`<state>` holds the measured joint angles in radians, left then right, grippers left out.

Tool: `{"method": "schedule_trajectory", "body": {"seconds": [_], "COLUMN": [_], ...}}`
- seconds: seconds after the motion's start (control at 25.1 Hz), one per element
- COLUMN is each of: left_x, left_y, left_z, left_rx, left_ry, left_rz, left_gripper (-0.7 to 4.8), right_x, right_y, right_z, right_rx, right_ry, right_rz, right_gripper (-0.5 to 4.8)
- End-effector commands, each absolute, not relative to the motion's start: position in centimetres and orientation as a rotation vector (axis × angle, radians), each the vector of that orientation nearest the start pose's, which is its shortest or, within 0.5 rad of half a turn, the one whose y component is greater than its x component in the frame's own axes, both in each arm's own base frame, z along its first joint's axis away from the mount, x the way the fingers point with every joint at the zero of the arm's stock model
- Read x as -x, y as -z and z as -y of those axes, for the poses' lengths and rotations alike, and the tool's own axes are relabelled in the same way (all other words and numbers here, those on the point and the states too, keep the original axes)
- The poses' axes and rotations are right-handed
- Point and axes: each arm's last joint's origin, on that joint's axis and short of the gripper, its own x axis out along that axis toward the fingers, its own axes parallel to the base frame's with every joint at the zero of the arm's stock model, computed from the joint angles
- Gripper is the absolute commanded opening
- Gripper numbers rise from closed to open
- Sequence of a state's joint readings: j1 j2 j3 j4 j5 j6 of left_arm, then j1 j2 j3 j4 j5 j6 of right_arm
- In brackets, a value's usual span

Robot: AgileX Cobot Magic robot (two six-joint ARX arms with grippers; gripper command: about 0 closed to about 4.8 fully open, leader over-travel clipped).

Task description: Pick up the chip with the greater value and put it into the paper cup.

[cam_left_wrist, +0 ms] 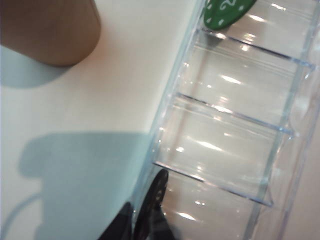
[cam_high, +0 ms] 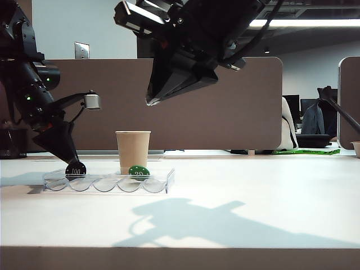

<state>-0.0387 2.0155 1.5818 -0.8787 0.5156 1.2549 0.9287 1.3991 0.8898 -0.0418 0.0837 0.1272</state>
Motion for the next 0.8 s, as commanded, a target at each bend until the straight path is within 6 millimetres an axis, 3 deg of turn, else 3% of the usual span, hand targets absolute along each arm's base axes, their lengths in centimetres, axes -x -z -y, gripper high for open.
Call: {"method": "schedule_trajectory", "body": {"seconds": [0.04, 0.32, 0.44, 0.8], "left_x": [-40.34, -40.28, -40.29, -40.25], "left_y": [-20.60, -20.49, -20.47, -20.47], "left_z": [3.07, 3.07, 3.05, 3.05], "left_rx": [-0.719, -0.716, -0.707, -0.695], "left_ry": [1.165, 1.167, 1.161, 1.158], "left_rz": [-0.781, -0.785, -0.791, -0.800], "left_gripper": [0.55, 0.39, -0.06, -0.06], "right_x": [-18.19, -18.19, -18.19, -18.15], "right_y": [-24.84, -24.84, -24.84, -24.81], "right_z": [-24.02, -24.02, -24.01, -24.02], "right_rx": [0.145, 0.145, 0.145, 0.148], "right_ry": [-0.791, -0.791, -0.791, -0.792], "right_rz": [-0.531, -0.531, -0.531, -0.534], "right_gripper": [-0.06, -0.06, -0.06, -0.06]}}
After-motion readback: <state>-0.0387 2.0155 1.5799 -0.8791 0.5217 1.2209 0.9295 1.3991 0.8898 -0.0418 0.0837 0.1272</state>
